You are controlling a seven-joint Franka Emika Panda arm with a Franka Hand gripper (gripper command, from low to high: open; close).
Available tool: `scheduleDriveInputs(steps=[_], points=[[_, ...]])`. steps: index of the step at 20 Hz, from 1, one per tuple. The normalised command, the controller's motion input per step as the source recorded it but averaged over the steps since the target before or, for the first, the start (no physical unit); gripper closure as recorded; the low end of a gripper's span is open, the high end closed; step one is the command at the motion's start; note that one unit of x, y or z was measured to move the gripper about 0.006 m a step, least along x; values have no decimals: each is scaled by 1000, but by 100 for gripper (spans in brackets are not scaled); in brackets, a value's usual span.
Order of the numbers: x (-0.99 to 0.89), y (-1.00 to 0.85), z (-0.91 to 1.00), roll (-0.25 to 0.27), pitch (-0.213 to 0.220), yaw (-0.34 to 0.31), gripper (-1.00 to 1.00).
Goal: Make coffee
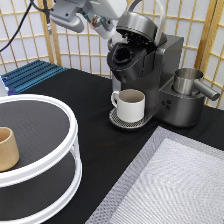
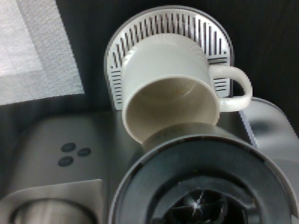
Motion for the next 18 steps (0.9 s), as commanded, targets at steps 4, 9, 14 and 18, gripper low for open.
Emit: scheduleDriveInputs(steps=[4,9,14,18], points=[[127,404,-58,-29,0,0,100],[39,327,-146,-22,0,0,100],[69,251,-150,-23,0,0,100],[195,98,-51,-11,0,0,100]])
